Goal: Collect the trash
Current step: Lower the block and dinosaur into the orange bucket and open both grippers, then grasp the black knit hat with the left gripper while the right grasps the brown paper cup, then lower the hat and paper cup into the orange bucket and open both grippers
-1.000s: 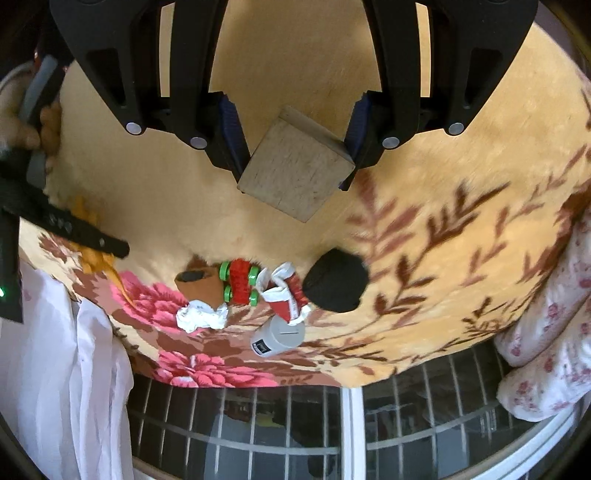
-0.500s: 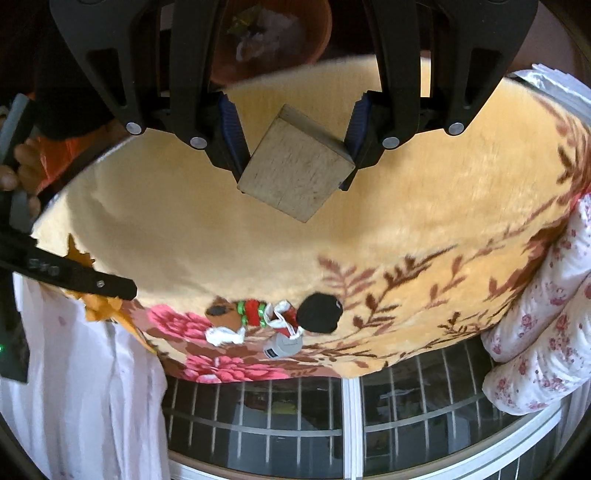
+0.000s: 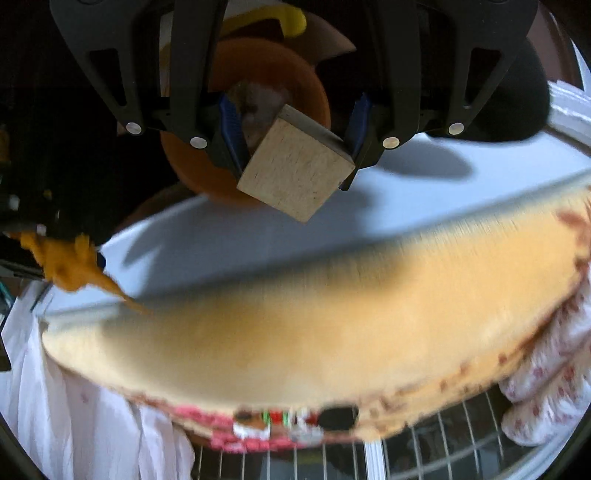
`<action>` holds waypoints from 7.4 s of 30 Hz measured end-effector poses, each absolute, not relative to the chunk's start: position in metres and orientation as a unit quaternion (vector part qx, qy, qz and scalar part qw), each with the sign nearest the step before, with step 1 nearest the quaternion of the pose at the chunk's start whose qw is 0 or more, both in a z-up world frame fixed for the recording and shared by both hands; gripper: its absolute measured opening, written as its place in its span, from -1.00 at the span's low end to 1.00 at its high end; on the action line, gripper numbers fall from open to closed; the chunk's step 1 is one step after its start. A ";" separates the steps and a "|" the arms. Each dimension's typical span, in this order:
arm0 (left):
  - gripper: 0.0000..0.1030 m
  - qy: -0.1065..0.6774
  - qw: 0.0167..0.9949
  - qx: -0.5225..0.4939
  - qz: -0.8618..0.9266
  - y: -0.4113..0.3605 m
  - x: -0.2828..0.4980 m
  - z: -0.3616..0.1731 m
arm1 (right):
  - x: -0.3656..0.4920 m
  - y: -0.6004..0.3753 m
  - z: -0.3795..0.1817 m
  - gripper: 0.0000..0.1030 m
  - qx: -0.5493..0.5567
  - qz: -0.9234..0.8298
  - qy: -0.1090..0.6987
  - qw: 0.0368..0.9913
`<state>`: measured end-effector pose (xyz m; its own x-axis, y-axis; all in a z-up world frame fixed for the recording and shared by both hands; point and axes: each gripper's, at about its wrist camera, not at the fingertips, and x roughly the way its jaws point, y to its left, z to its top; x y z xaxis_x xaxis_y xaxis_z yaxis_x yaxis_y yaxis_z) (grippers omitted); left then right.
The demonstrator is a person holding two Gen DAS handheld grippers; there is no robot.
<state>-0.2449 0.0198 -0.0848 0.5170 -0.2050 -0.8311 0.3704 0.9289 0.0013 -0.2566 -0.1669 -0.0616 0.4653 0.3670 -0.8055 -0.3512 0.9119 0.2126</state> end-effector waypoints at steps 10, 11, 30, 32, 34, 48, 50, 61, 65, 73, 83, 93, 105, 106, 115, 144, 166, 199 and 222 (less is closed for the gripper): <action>-0.10 0.584 0.793 0.082 -0.156 0.020 -0.216 -0.176 | -0.228 -0.135 -0.161 -0.16 -0.017 0.167 0.610 0.774; -0.10 0.593 0.787 0.079 -0.153 0.021 -0.214 -0.182 | -0.226 -0.134 -0.167 -0.16 -0.015 0.166 0.617 0.769; 0.28 0.636 0.750 0.108 -0.147 0.013 -0.207 -0.219 | -0.218 -0.123 -0.207 0.23 -0.005 0.157 0.668 0.727; 0.41 0.631 0.754 0.117 -0.144 0.012 -0.209 -0.218 | -0.220 -0.123 -0.202 0.26 0.001 0.156 0.661 0.733; 0.41 0.629 0.754 0.120 -0.144 0.010 -0.209 -0.216 | -0.221 -0.124 -0.199 0.27 0.007 0.155 0.658 0.737; 0.41 0.619 0.764 0.093 -0.155 0.016 -0.213 -0.195 | -0.236 -0.154 -0.170 0.32 0.020 0.142 0.630 0.763; 0.41 0.603 0.774 0.088 -0.173 0.016 -0.218 -0.178 | -0.241 -0.158 -0.155 0.32 0.017 0.149 0.615 0.774; 0.68 0.433 0.873 0.075 -0.212 0.030 -0.218 -0.031 | -0.237 -0.192 -0.025 0.42 0.014 0.195 0.479 0.856; 0.69 0.397 0.894 0.079 -0.190 0.021 -0.182 -0.003 | -0.206 -0.207 0.004 0.47 0.029 0.184 0.436 0.881; 0.69 0.393 0.904 0.058 -0.155 0.001 -0.077 0.011 | -0.090 -0.246 0.032 0.60 0.029 0.111 0.360 0.926; 0.69 0.418 0.895 0.097 -0.121 -0.037 0.031 -0.011 | -0.001 -0.290 0.014 0.71 0.109 0.045 0.320 0.940; 0.36 0.432 0.892 0.090 -0.098 -0.045 0.086 -0.030 | 0.006 -0.328 -0.018 0.73 0.247 0.076 0.351 0.900; 0.07 0.420 0.903 0.028 -0.088 -0.011 0.030 -0.001 | 0.010 -0.325 -0.023 0.73 0.235 0.063 0.373 0.895; 0.07 0.417 0.904 0.032 -0.084 -0.008 0.020 0.001 | 0.011 -0.323 -0.022 0.73 0.227 0.059 0.377 0.896; 0.10 0.436 0.898 -0.006 -0.055 0.042 0.000 -0.038 | 0.046 -0.258 -0.001 0.73 0.096 0.072 0.401 0.908; 0.10 0.390 0.914 -0.054 -0.099 0.056 -0.018 -0.033 | -0.037 -0.225 0.031 -0.33 0.075 0.100 0.362 0.924; 0.10 0.392 0.896 0.080 -0.193 0.021 -0.239 -0.046 | -0.253 -0.180 -0.020 -0.31 0.020 0.188 0.396 0.899; 0.11 0.630 0.753 0.124 -0.145 0.014 -0.211 -0.222 | -0.236 -0.128 -0.197 -0.20 -0.040 0.182 0.632 0.752; 0.43 0.583 0.787 0.120 -0.159 0.010 -0.224 -0.176 | -0.251 -0.170 -0.138 0.18 0.001 0.145 0.577 0.804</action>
